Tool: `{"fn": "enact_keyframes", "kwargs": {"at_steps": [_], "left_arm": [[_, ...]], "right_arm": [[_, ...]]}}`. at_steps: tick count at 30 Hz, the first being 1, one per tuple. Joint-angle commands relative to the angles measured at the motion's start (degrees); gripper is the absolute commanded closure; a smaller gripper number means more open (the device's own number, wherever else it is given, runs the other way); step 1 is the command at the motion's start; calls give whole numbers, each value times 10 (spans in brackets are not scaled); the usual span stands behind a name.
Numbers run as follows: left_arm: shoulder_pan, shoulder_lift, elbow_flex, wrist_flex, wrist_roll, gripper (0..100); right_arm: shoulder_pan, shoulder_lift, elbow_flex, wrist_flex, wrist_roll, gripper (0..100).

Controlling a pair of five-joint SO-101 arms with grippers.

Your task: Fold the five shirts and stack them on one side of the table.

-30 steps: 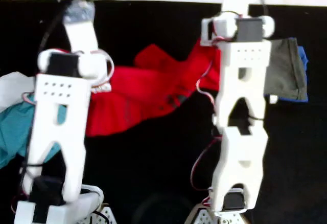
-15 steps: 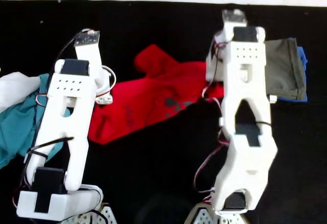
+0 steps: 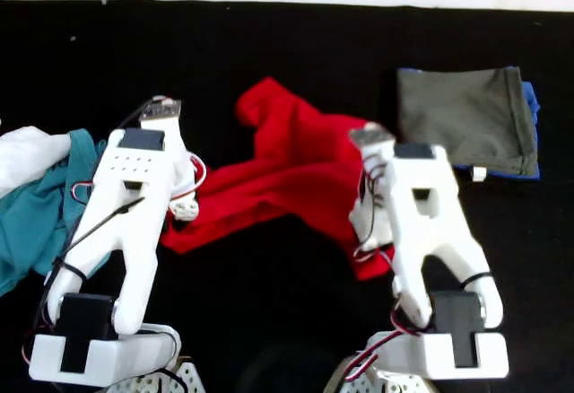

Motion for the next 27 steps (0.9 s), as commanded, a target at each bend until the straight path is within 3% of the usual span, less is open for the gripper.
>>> {"fn": "enact_keyframes", "kwargs": {"at_steps": [1, 4, 12, 19, 27], "left_arm": [[-2, -1, 0, -6, -4, 991], [-2, -3, -3, -6, -4, 991], [-20, -8, -51, 12, -4, 991], [-46, -39, -191, 116, -4, 991], [-24, -40, -139, 91, -4, 991]], "right_arm": [[-7, -30, 44, 0, 49, 886], [-7, -31, 56, 15, 82, 788], [-5, -143, 31, 47, 127, 786], [-7, -159, 96, -114, 76, 786], [-1, -8, 111, -301, 68, 786]]}}
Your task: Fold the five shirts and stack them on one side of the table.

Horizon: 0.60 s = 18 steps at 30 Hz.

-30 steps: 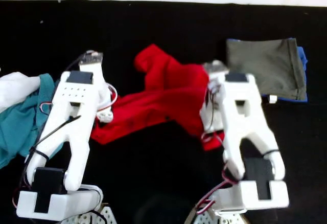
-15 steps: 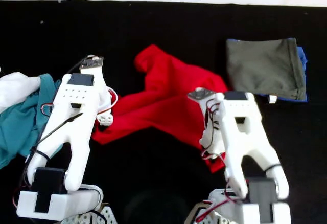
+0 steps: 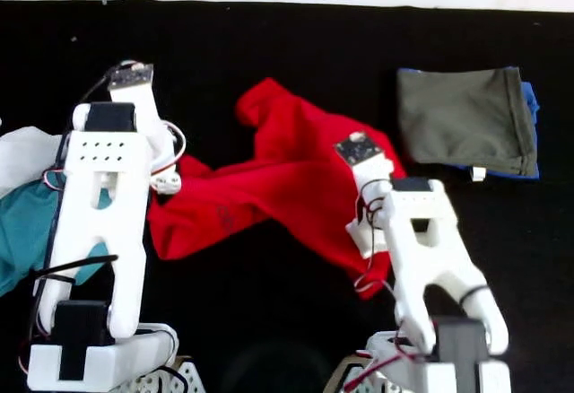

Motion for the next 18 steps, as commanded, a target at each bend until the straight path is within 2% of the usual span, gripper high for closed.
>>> {"fn": "enact_keyframes", "kwargs": {"at_steps": [1, 3, 6, 14, 18], "left_arm": [[9, -22, 3, -20, -4, 991], [9, -24, 0, -21, -4, 991], [9, -24, -22, -18, -3, 991], [13, -19, -15, -23, -3, 991], [13, -19, -9, -28, -3, 991]], "right_arm": [[9, 55, -40, -62, -9, 786], [24, 84, -90, -69, -10, 786], [47, 103, -155, -57, -51, 786], [50, 90, -269, 166, -62, 786], [48, -9, -252, 221, -49, 785]]}}
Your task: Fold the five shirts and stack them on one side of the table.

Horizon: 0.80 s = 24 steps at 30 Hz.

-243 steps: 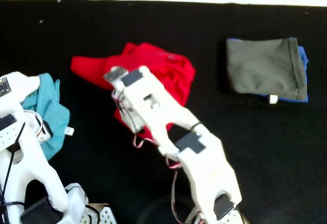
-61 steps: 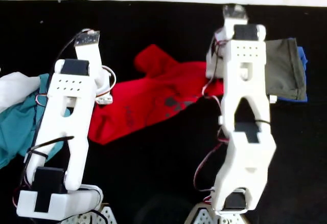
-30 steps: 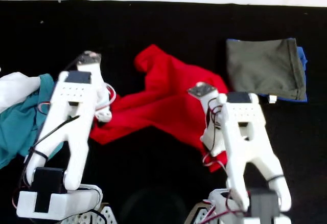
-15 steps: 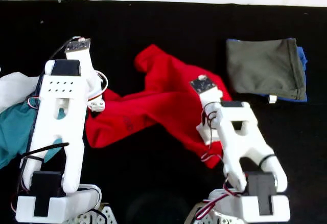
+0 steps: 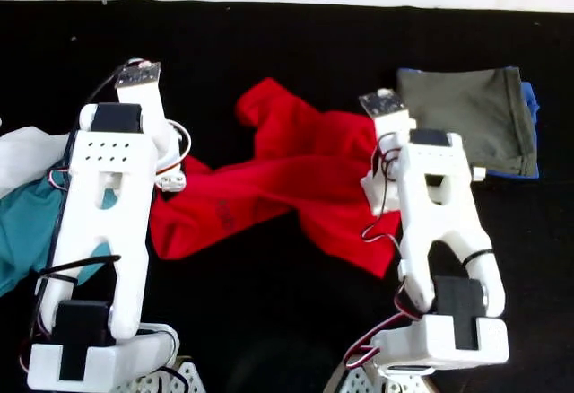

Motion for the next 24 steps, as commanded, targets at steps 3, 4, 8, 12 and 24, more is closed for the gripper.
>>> {"fn": "enact_keyframes", "kwargs": {"at_steps": [3, 4, 8, 12, 24], "left_arm": [[6, -19, -4, -25, -2, 991], [6, -19, -4, -28, -2, 991], [6, -19, -4, -37, -1, 991], [6, -19, -4, -37, -1, 991], [6, -19, -3, -33, 0, 991]], "right_arm": [[-16, -177, 64, 58, 57, 785], [-26, -206, 99, 58, 73, 785], [-50, -282, 225, 7, 106, 785], [-50, -269, 300, -93, 106, 785], [-50, -36, 255, -155, 105, 785]]}}
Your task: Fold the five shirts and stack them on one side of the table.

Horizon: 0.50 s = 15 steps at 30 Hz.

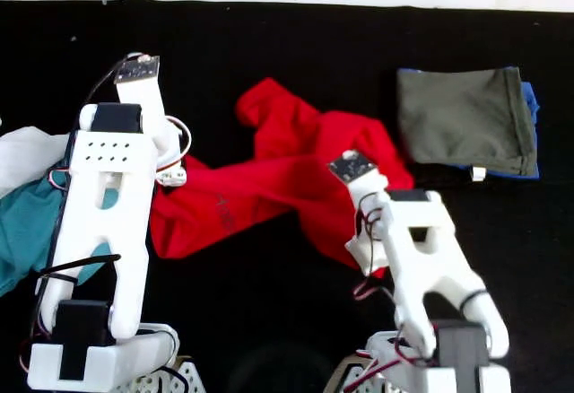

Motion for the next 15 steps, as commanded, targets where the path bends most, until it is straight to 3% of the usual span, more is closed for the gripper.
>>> {"fn": "enact_keyframes", "kwargs": {"at_steps": [1, 3, 6, 15], "left_arm": [[6, -19, -4, -3, 0, 991], [6, -19, 0, -1, 1, 991], [7, -23, 36, 0, -1, 991], [72, -23, 186, 35, -2, 987]], "right_arm": [[-5, 54, -29, -7, 7, 786], [-1, 71, -34, -7, 7, 821], [19, 71, -48, -9, 6, 992], [107, 24, -115, 69, -25, 993]]}}
